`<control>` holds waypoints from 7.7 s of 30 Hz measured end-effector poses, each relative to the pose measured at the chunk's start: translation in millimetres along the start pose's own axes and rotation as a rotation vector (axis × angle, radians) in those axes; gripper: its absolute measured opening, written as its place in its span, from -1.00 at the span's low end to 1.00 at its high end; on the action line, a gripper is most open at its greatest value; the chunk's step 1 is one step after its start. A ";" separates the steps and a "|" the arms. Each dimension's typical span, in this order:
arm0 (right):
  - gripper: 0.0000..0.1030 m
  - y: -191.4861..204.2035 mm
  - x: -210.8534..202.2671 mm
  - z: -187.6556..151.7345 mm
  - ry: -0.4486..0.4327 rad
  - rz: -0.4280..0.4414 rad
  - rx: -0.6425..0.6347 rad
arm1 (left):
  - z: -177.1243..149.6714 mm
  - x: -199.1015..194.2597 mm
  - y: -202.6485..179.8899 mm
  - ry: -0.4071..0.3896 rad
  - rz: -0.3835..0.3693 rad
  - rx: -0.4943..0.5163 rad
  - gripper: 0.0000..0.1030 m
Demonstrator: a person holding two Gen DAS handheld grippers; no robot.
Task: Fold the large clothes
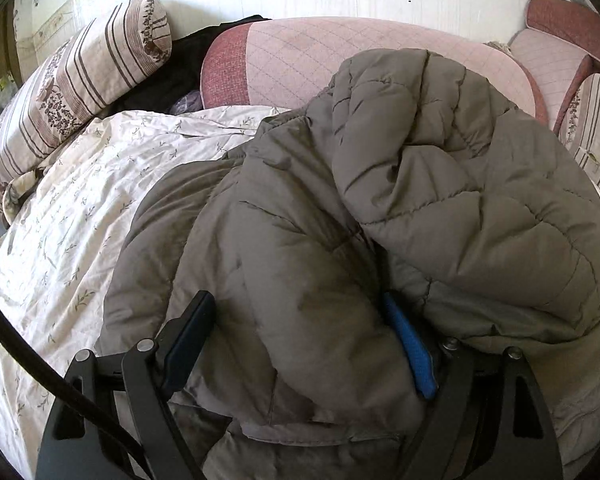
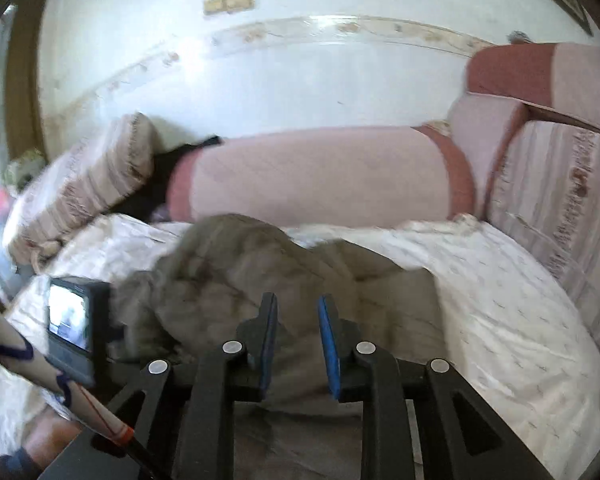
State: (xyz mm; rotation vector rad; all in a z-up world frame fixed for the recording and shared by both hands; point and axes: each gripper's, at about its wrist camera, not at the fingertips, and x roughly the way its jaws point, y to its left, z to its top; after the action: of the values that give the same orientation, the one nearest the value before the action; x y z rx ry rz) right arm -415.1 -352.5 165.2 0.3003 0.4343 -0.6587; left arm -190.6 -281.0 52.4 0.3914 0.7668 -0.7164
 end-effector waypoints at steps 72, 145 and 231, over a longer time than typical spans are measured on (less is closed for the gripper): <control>-0.46 -2.0 113.8 -59.0 0.310 0.106 0.096 | -10.4 -10.5 -28.8 -0.042 -0.010 0.071 0.72; -0.41 -11.6 -3.4 -49.9 0.177 0.031 0.041 | -20.9 -108.4 -29.3 -0.208 0.024 0.065 0.72; 0.36 -146.9 -192.4 -233.1 0.223 -0.159 0.414 | -258.8 -189.0 19.2 0.002 0.150 -0.037 0.84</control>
State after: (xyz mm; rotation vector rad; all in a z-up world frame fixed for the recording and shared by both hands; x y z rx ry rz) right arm -713.7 -269.5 35.4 0.7427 0.5368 -0.8747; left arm -399.2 -39.0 21.5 0.4116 0.7432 -0.5610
